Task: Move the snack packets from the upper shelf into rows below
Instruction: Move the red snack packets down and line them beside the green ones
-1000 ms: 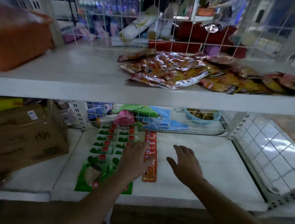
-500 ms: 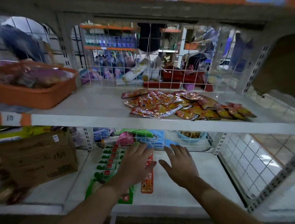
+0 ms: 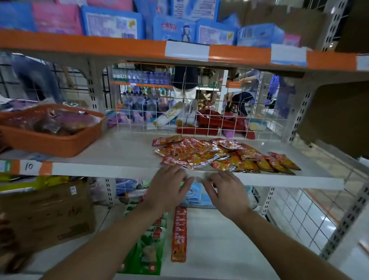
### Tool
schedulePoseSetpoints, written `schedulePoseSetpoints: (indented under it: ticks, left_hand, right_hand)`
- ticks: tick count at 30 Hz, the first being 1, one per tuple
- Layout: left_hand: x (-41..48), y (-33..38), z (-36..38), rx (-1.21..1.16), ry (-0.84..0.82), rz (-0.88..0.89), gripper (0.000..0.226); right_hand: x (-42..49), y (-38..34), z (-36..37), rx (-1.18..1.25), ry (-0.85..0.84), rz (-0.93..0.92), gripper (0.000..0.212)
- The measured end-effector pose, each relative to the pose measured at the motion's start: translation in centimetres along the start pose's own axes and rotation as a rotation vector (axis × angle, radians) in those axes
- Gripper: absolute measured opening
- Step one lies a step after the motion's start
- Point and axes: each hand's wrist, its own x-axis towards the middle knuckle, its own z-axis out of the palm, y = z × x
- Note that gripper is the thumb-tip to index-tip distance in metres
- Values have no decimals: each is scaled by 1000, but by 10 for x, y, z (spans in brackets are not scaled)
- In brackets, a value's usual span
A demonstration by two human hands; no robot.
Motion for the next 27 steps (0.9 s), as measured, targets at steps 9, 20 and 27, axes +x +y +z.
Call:
schedulePoseSetpoints:
  ticks: [9,20,27]
  left_hand:
    - [40,-37,4,157,-241,-531,75]
    - [79,-80,3,-289,-505,-727,70]
    - [72,-101,-14,-674,-400,-921,34]
  right_hand:
    - [55,7,20,136,8,158,20]
    - [128,-9,61,176,-288,209,41]
    - [128,-4,85,187,-425,252,39]
